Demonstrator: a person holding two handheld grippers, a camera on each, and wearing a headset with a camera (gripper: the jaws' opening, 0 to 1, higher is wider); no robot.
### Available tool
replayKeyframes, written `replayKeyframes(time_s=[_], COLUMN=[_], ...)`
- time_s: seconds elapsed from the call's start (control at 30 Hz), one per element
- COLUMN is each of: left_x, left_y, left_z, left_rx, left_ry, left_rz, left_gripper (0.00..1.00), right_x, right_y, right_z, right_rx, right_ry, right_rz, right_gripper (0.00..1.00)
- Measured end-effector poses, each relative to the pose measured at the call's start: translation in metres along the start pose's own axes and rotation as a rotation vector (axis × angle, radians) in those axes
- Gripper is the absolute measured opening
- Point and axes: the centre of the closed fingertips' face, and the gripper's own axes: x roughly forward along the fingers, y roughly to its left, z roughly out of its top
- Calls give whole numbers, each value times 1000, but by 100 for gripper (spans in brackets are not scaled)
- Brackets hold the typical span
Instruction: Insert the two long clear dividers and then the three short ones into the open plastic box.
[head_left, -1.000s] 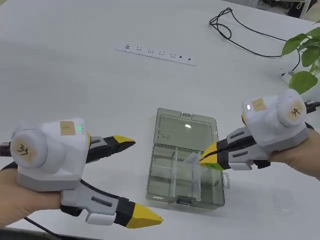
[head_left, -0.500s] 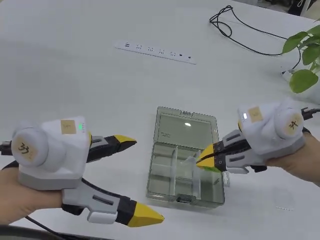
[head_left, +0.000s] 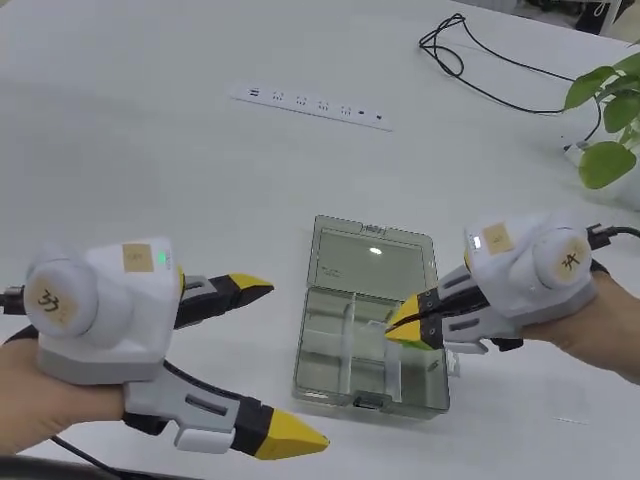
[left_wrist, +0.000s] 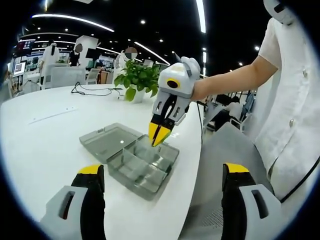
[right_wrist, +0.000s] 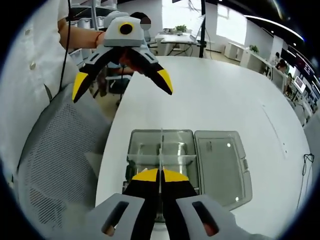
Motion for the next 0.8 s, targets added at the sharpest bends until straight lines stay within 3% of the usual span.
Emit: replayKeyframes(time_s=[0.37, 0.8], left_x=[1, -1], left_y=[-1, 1], left_z=[1, -2], left_rx=[0, 0], left_ry=[-4, 0], left_rz=[-4, -2], left_gripper=[100, 100], right_x=[16, 33], right_y=[-1, 1], right_z=[-11, -22], right_rx=[26, -20], right_ry=[70, 158], right_rz=[5, 9], right_gripper=[2, 2])
